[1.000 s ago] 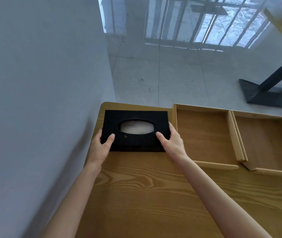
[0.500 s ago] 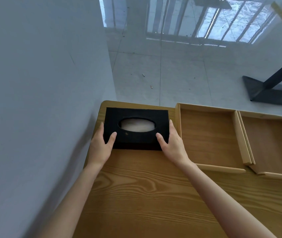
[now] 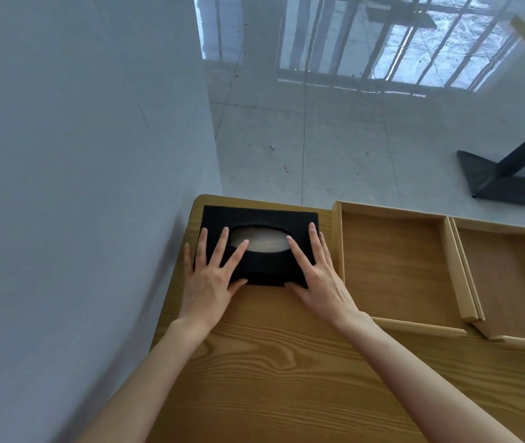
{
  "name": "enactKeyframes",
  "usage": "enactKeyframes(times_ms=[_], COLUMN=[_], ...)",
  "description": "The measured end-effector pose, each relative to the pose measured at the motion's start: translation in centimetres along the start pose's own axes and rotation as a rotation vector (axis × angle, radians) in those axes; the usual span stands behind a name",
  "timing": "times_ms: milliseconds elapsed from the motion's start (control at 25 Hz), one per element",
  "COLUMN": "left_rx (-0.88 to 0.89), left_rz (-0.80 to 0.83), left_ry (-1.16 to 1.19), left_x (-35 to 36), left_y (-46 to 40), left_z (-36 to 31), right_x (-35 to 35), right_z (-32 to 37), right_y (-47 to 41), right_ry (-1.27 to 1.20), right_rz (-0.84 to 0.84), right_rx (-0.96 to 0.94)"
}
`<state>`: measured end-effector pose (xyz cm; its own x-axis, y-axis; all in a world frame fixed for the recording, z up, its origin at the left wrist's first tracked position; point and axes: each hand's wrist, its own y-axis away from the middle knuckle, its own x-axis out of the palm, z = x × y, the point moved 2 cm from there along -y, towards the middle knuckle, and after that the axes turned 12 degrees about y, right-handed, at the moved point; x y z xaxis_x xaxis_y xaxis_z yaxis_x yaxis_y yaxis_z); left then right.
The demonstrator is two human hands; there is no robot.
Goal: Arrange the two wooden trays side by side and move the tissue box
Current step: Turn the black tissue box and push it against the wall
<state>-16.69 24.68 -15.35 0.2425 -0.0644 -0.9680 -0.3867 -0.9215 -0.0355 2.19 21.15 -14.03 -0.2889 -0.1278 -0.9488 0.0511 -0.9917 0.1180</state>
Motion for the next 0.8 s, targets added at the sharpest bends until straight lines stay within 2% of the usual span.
enactKeyframes(times_ms=[600, 800], left_rx=[-0.136, -0.148], left_rz=[0.057, 0.069], left_ry=[0.079, 0.1], left_x=[-1.3, -1.4], left_y=[-5.1, -5.0], left_z=[3.1, 3.0], right_x=[0.6, 0.6], right_z=[2.4, 2.4], right_y=[-6.3, -6.2], right_ry=[-0.028, 0.034], right_rz=[-0.001, 0.008], right_rx=[0.002, 0.009])
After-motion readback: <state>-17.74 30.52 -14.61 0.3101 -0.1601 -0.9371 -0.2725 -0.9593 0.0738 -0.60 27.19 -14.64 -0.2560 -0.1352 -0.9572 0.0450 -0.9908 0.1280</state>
